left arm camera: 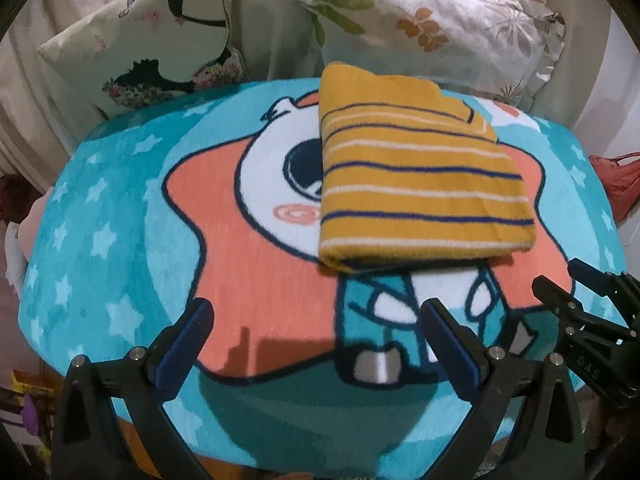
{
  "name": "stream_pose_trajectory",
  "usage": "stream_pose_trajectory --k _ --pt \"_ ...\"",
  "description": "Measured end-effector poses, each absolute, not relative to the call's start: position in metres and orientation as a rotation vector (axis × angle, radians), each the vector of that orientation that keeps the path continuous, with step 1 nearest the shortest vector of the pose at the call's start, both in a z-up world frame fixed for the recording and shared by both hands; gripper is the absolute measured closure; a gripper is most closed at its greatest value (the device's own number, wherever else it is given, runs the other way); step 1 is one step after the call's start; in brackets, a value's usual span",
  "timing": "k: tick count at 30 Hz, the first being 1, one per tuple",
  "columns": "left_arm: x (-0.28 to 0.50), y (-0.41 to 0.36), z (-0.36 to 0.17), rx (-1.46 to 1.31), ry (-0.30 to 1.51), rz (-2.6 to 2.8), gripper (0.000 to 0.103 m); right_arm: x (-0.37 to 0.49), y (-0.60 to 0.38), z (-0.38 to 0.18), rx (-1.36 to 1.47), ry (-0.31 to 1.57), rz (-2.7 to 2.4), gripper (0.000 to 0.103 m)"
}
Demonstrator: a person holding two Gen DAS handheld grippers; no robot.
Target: Fold small clothes
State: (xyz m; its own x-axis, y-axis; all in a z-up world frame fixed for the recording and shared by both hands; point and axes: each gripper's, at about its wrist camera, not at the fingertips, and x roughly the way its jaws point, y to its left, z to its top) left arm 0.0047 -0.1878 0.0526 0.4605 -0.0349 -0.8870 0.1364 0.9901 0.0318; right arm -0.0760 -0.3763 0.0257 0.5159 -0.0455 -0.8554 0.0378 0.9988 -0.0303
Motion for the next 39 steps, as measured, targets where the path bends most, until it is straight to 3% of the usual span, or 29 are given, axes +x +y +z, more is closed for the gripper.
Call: stream_pose_trajectory --k 39 --pt "0.016 -0.192 0.011 0.033 1.256 -0.079 0.001 -0.055 -0.385 0.017 0.041 1.023 -0.055 0.033"
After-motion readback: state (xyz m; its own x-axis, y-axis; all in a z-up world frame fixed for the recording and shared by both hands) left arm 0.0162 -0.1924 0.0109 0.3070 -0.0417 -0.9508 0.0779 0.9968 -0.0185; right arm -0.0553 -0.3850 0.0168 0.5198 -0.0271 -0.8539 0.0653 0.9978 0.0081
